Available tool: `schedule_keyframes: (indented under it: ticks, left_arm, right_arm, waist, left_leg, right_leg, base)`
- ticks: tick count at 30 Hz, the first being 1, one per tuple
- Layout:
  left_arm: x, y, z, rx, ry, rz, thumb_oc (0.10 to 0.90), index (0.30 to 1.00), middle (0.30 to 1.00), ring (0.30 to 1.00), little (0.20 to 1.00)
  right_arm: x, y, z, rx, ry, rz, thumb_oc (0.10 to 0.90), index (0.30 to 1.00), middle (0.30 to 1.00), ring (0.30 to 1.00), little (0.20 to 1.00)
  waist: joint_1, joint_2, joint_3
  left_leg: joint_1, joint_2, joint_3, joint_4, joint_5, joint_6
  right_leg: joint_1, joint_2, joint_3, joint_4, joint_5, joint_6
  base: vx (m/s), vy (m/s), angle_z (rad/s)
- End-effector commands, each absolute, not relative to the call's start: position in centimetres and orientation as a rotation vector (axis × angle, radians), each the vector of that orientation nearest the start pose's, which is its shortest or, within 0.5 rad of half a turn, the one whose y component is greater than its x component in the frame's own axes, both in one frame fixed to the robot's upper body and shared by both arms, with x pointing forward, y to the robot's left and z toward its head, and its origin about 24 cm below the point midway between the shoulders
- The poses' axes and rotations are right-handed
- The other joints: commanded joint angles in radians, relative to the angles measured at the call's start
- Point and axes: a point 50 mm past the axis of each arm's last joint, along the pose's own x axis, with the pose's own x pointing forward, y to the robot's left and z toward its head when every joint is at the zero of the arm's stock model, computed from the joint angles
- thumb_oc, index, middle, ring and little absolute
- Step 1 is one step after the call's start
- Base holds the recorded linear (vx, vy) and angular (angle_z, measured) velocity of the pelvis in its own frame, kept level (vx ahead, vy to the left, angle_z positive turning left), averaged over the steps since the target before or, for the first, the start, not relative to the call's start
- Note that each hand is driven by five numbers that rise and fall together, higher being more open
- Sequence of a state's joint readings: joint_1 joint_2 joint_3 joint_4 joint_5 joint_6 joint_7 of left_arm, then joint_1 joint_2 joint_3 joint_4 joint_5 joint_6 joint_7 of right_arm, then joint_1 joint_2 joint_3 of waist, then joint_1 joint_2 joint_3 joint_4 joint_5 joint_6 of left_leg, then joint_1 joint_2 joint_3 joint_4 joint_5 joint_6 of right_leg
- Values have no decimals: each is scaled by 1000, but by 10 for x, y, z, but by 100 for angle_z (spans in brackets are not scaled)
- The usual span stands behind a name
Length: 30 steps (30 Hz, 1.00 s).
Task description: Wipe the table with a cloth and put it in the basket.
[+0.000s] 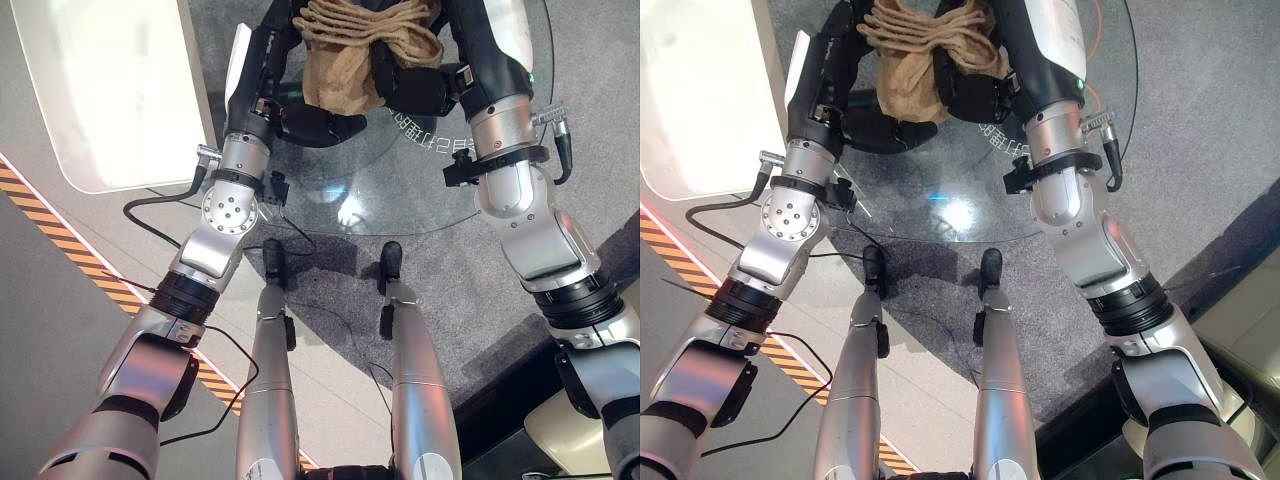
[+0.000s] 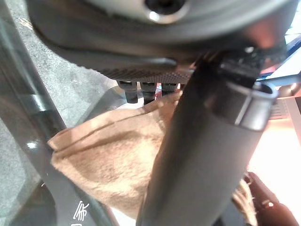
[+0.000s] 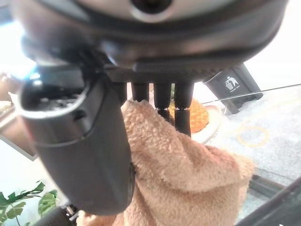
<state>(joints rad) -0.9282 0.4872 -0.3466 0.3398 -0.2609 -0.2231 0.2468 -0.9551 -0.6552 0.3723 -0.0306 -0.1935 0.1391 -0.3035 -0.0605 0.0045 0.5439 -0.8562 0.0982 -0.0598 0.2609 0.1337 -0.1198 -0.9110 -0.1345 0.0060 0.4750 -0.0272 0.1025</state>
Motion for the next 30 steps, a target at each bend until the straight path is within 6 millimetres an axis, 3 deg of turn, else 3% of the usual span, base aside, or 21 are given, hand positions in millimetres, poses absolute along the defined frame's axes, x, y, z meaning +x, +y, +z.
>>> schedule_keyframes:
  ticks: [1, 20, 22, 23, 24, 25, 30]
  left_arm:
    - [344, 113, 322, 240, -975, -157, 800, 900, 900, 900, 900]
    - [344, 106, 327, 236, -996, -187, 800, 900, 900, 900, 900]
    - [343, 105, 328, 236, -1002, -189, 589, 719, 719, 719, 689]
    - [343, 104, 328, 236, -1006, -192, 446, 596, 596, 596, 546]
    - [342, 103, 328, 241, -1012, -195, 424, 578, 578, 578, 524]
    - [342, 102, 328, 243, -1013, -197, 125, 321, 321, 321, 225]
    - [342, 100, 329, 257, -1016, -205, 100, 300, 300, 300, 200]
  right_arm:
    - [247, -93, 395, -614, -1464, -46, 100, 300, 300, 300, 200]
    - [249, -75, 390, -542, -1390, 181, 100, 300, 300, 300, 200]
    - [249, -75, 389, -542, -1387, 188, 100, 300, 300, 300, 200]
    - [249, -74, 389, -542, -1386, 192, 100, 300, 300, 300, 200]
    - [249, -74, 389, -538, -1384, 195, 100, 300, 300, 300, 200]
    - [250, -74, 388, -535, -1383, 197, 100, 300, 300, 300, 200]
    - [249, -74, 386, -522, -1390, 209, 100, 300, 300, 300, 200]
  waist:
    - [3, -34, -24]
    - [5, -40, -24]
    - [5, -39, -24]
    - [5, -39, -24]
    - [5, -39, -24]
    - [5, -39, -24]
    - [2, -41, -24]
  left_leg:
    - [61, -67, 71, -7, -76, 76]
    - [69, -64, 67, 4, -89, 71]
    - [66, -64, 67, 2, -80, 71]
    - [66, -64, 67, 1, -80, 71]
    - [67, -64, 67, -1, -80, 71]
    - [68, -64, 66, -1, -80, 71]
    - [70, -64, 66, -1, -82, 71]
  right_leg:
    - [112, 125, -38, -122, 0, -31]
    - [124, 123, -38, -118, -13, -34]
    - [121, 123, -38, -122, -5, -34]
    - [121, 123, -38, -122, -5, -34]
    - [122, 122, -38, -124, -5, -35]
    - [123, 122, -38, -124, -5, -35]
    - [125, 123, -37, -124, -6, -34]
  base:
    - [0, 0, 0]
    - [0, 0, 0]
    - [0, 0, 0]
    - [0, 0, 0]
    - [0, 0, 0]
    - [0, 0, 0]
    - [0, 0, 0]
